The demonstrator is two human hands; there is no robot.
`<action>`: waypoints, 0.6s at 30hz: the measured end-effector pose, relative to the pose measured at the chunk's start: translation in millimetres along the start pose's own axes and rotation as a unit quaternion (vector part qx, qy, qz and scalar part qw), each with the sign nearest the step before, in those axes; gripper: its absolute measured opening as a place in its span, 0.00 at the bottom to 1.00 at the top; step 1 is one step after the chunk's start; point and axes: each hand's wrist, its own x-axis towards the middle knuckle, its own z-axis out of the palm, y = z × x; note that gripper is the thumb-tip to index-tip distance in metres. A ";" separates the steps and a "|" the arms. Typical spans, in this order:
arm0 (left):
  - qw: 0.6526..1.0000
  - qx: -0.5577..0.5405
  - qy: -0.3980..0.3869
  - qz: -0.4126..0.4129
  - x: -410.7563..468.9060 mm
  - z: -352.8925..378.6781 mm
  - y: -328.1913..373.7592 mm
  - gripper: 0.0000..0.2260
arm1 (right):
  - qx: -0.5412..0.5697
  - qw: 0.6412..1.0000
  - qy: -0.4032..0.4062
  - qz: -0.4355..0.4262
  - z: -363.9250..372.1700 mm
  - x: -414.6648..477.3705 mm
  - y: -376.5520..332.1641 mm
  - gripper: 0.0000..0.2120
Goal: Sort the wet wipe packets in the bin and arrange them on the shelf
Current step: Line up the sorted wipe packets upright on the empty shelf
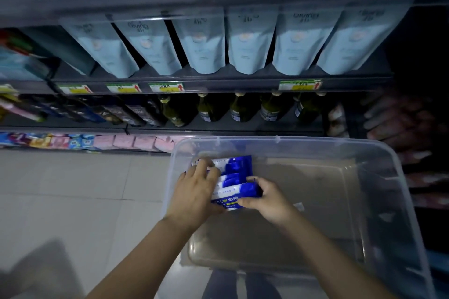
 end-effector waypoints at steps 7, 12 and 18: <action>0.998 0.025 0.047 0.046 -16.4 9.9 8.2 0.31 | -0.029 0.999 -0.017 0.025 -24.3 -7.7 5.9 0.27; 0.998 0.001 0.026 0.057 -32.5 22.6 5.9 0.32 | -0.067 0.990 0.120 0.036 -30.7 13.0 -4.2 0.23; 0.963 -0.248 -0.031 -0.104 -51.3 11.8 13.2 0.30 | 0.070 0.994 0.050 0.075 6.5 35.5 -24.7 0.17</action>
